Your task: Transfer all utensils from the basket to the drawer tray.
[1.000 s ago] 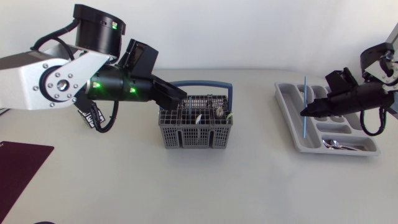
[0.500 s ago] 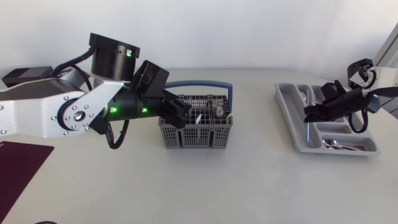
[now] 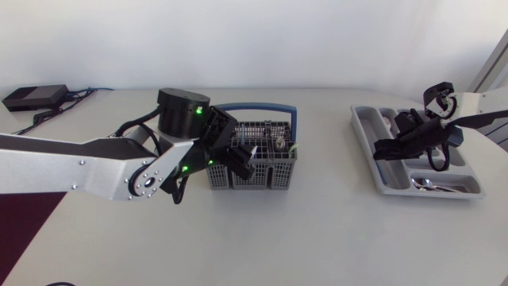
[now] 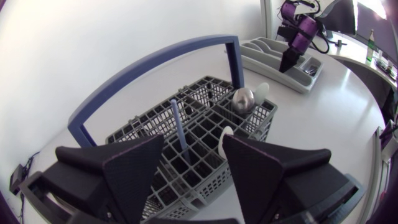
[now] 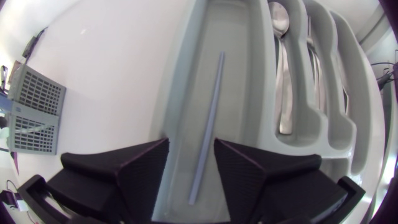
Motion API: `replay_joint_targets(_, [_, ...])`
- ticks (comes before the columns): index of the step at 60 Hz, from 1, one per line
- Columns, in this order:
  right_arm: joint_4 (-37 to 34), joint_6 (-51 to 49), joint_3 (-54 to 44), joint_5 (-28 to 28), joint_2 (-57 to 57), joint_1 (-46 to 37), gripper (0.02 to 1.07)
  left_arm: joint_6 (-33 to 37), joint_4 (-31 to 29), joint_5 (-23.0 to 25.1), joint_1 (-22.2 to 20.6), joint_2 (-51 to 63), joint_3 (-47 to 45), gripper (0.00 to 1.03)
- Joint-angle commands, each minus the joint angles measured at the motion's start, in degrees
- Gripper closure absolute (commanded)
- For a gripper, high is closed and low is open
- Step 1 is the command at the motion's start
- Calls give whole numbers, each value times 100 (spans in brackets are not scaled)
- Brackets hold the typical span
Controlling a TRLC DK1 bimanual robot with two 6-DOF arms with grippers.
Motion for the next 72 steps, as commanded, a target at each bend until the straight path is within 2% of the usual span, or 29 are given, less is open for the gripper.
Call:
replay_joint_targets(1, [59,58,-271,1,-66,32,13,108,201,-131,-49,187,-95,37])
replay_joint_targets(11, [235,14,-623,-16,-435,94,11,82,562,-544,-67,302,-78,37])
replay_joint_targets(31, [367,-65,-869,-43,-602,173,11,38,808,-579,-102,565,107,45])
replay_joint_targets(49, [411,-65,-1115,-87,-945,348,11,-50,1089,-579,-84,688,230,70])
replay_joint_targets(54, [429,-65,-1168,-78,-1015,419,11,-59,1151,-579,-93,732,256,71])
replay_joint_targets(59, [437,-65,-1211,-78,-1050,472,11,-59,1168,-579,-93,776,283,76])
replay_joint_targets(62, [446,-65,-1229,-78,-1085,489,11,-50,1186,-579,-93,803,309,84])
replay_joint_targets(72, [446,-56,-1264,-69,-1120,524,11,-50,1195,-579,-84,820,335,100])
